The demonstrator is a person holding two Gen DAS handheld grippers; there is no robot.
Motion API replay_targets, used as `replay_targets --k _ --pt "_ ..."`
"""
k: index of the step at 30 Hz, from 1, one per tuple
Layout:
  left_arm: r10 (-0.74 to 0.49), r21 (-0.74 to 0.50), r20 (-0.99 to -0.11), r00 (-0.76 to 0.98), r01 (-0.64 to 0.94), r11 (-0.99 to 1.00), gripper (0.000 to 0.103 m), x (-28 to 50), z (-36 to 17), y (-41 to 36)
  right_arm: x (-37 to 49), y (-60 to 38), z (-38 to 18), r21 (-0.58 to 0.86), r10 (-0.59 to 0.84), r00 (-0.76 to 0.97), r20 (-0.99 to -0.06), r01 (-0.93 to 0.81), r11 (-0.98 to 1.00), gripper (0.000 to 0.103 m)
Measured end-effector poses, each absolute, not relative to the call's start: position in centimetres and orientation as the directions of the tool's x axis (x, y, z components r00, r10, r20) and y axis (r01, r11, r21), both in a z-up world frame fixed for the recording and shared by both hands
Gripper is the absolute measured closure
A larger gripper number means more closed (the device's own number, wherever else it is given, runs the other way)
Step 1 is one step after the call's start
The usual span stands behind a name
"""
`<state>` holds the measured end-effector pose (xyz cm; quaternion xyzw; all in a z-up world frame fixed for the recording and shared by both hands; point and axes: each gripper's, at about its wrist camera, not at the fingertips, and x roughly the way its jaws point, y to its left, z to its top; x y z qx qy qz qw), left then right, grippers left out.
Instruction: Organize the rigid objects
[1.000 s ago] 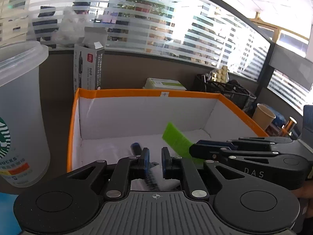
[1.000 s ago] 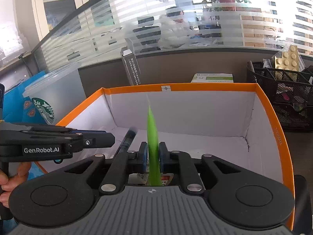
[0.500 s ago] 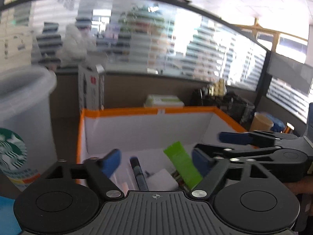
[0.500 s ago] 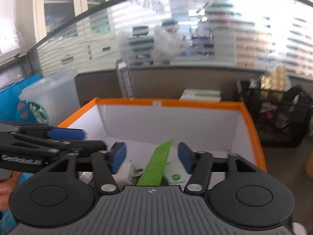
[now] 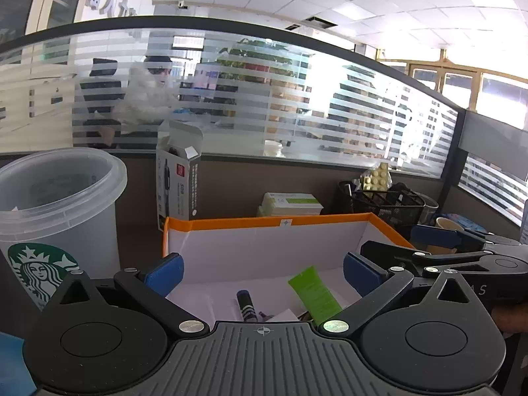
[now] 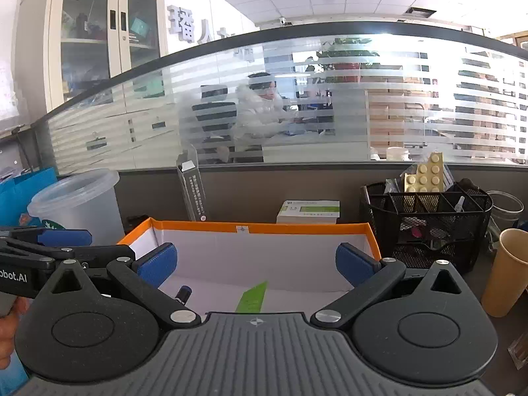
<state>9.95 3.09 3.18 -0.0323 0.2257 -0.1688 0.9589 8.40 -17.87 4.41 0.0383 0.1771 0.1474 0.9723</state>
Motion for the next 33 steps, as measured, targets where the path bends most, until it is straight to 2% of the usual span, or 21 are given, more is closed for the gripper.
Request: replay_targets --k 33 --pt "-0.328 -0.125 -0.420 0.846 0.304 0.944 0.000 9.63 3.18 3.08 8.38 -17.71 4.44 0.124 0.299 0.892 -0.338 -0.272 0.954 0.000"
